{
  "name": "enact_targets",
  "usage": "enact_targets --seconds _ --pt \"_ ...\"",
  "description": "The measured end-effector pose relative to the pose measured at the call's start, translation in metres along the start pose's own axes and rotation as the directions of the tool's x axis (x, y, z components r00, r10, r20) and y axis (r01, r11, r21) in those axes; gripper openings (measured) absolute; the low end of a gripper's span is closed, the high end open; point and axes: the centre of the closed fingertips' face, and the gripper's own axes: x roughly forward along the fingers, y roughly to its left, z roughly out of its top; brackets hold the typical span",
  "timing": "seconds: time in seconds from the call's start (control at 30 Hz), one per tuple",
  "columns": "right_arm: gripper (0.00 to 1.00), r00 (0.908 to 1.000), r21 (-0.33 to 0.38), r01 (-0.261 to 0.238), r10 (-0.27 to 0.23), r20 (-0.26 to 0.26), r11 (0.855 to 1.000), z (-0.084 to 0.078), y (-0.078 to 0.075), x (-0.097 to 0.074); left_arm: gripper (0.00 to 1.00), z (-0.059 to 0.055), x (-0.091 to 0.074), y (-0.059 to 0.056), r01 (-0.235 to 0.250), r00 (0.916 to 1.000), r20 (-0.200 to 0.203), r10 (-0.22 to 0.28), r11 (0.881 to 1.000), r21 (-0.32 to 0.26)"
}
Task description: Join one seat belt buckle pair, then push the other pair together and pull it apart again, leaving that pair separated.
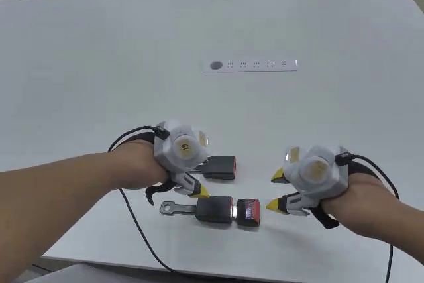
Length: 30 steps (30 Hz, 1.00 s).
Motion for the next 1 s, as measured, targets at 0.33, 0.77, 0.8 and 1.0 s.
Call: enact_targets --seconds 0.33,0.77,0.8,1.0 --pt "0.32 0.9963 -0.006 0.045 -0.046 -0.073 0.999 -0.048 -0.052 -0.018 0.53 -0.007 0.029 0.024 0.025 0.9978 -0.062 -0.024 1.000 0.014" --pt "0.42 0.9906 -0.017 -0.018 0.016 -0.136 1.000 -0.082 -0.066 -0.009 0.51 -0.004 0.051 0.030 0.097 0.9923 -0.080 -0.095 0.995 0.022" --pt "0.45 0.9903 -0.025 -0.020 0.017 -0.138 0.999 -0.083 -0.068 -0.008 0.51 -0.004 0.052 0.031 0.103 0.9918 -0.078 -0.102 0.995 0.010" --pt "0.32 0.9852 -0.016 -0.083 0.080 -0.152 0.996 -0.088 -0.068 -0.006 0.36 -0.003 0.053 0.022 0.152 0.9855 -0.085 -0.147 0.987 0.052"
